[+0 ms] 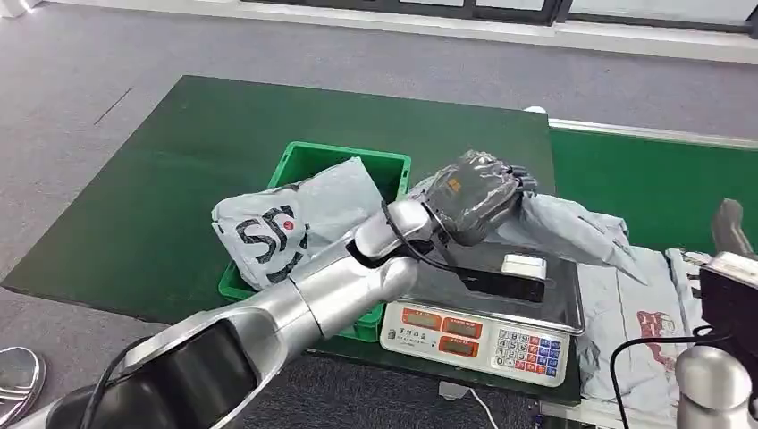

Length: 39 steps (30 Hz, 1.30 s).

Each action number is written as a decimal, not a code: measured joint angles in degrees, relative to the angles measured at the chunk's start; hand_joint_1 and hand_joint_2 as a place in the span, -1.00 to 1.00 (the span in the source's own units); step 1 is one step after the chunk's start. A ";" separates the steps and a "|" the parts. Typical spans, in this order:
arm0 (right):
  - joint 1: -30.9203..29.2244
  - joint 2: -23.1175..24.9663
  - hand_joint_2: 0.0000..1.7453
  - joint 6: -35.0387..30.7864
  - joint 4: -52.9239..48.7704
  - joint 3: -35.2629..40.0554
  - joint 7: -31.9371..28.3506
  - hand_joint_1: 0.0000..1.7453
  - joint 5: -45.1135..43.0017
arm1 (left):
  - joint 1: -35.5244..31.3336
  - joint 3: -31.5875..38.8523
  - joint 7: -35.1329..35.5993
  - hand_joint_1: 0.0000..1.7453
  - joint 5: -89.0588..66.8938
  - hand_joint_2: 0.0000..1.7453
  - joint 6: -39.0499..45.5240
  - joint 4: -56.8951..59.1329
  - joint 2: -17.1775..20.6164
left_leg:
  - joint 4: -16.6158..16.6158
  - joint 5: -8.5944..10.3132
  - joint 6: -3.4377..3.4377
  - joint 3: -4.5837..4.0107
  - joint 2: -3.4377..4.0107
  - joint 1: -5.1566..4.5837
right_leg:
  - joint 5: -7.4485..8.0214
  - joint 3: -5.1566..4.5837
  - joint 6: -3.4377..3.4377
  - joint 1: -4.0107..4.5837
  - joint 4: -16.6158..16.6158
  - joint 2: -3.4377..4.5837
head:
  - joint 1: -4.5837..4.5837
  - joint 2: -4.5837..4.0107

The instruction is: Moved the parcel from conveyor to table for the left to box.

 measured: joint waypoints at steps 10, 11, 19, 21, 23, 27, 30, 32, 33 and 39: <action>1.27 0.00 1.00 0.00 0.00 0.00 0.00 -1.00 0.09 | 0.12 -0.72 -0.50 1.00 1.14 1.00 -0.74 -0.81 0.00 | 0.00 0.00 0.00 0.00 0.02 0.00 | 0.00 -0.01 0.00 0.00 0.00 0.02 | 0.00 0.00; 1.47 0.00 1.00 0.00 -0.02 0.00 -0.02 -1.00 0.13 | 0.14 -0.81 -0.88 1.00 1.80 1.00 -1.16 -0.92 0.00 | 0.00 0.00 0.00 0.00 0.02 0.00 | 0.00 -0.01 0.00 0.00 0.00 0.03 | 0.00 0.00; 2.01 0.00 1.00 0.13 -0.18 0.00 0.35 -1.00 0.63 | 0.27 -1.84 -1.92 1.00 5.03 1.00 -1.88 -1.40 0.00 | 0.00 0.00 0.00 0.00 0.03 0.00 | 0.00 -0.01 0.00 0.00 0.00 0.03 | 0.00 0.00; 2.14 0.00 1.00 0.09 -0.17 0.00 0.42 -1.00 0.65 | 0.33 -2.25 -1.92 1.00 5.22 1.00 -1.99 -1.40 0.00 | 0.00 0.00 0.00 0.00 0.03 0.00 | 0.00 -0.01 0.00 0.00 0.00 0.03 | 0.00 0.00; 2.43 0.00 1.00 0.02 -0.17 0.00 0.42 -1.00 0.65 | 0.47 -2.65 -1.92 1.00 5.38 1.00 -1.99 -1.38 0.00 | 0.00 0.00 0.00 0.00 0.03 0.00 | 0.00 -0.01 0.00 0.00 0.00 0.03 | 0.00 0.00; 2.75 0.00 1.00 0.00 -0.18 0.00 0.46 -1.00 0.68 | 0.72 -3.30 -1.92 1.00 5.77 1.00 -1.99 -1.38 0.00 | 0.00 0.00 0.00 0.00 0.03 0.00 | 0.00 -0.01 0.00 0.00 0.00 0.03 | 0.00 0.00; 3.23 0.00 1.00 0.00 -0.68 0.00 0.46 -1.00 1.05 | 0.95 -3.85 -1.90 1.00 6.21 1.00 -1.60 -1.34 0.00 | 0.00 -0.01 0.00 0.00 0.02 0.00 | 0.00 -0.01 0.00 0.00 0.00 0.03 | 0.00 0.00; 3.54 0.02 1.00 0.00 -0.94 0.00 0.46 -1.00 1.20 | 0.96 -4.24 -1.92 1.00 6.38 1.00 -1.24 -1.33 0.00 | 0.00 -0.01 0.00 -0.01 0.02 0.00 | 0.00 -0.01 0.00 0.00 0.00 0.03 | 0.00 0.00; 3.61 0.02 1.00 0.00 -1.01 0.00 0.52 -1.00 1.22 | 0.96 -4.33 -1.90 1.00 6.38 1.00 -1.18 -1.33 0.00 | 0.00 -0.01 0.00 -0.01 0.03 0.00 | 0.00 -0.01 0.00 0.00 0.00 0.03 | 0.00 0.00; 3.66 0.02 1.00 0.09 -1.25 0.00 0.98 -1.00 1.18 | 0.96 -4.44 -1.90 1.00 6.40 1.00 -1.16 -1.33 0.00 | 0.00 -0.01 0.00 -0.01 0.03 0.00 | 0.00 -0.01 0.00 0.00 0.00 0.03 | 0.00 0.00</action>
